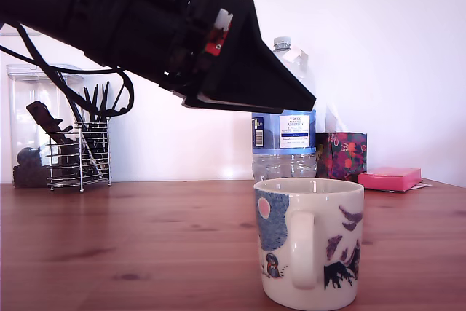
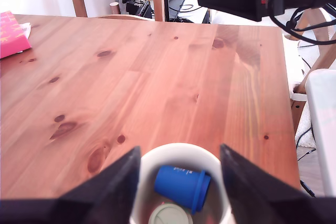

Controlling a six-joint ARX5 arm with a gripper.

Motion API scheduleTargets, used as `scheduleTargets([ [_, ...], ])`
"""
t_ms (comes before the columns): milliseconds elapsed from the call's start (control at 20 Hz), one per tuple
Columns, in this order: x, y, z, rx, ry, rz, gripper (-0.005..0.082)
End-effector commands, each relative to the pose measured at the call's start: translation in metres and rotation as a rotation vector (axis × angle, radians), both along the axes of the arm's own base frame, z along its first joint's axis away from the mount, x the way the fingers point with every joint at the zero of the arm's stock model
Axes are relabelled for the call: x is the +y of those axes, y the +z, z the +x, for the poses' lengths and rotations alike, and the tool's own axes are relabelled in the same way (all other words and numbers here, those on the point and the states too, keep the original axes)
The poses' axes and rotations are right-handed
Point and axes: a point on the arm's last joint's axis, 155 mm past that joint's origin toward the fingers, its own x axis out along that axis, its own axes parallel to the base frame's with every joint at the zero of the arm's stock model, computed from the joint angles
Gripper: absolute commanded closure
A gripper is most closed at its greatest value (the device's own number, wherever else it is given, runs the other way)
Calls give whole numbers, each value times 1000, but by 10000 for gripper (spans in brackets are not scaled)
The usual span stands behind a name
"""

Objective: Pick up the coffee capsules from the table one by one and drop them inside the nearest coffee cup

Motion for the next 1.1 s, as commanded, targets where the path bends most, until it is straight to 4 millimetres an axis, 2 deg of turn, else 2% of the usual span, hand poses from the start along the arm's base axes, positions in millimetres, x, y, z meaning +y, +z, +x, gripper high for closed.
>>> scheduleTargets([
  [0, -1, -3, -1, -3, -7, 5, 757],
  [100, 0, -2, -1, 8, -1, -1, 789],
  [400, 6, 17, 2, 6, 47, -35, 788],
  [1050, 45, 11, 34, 46, 223, 28, 788],
])
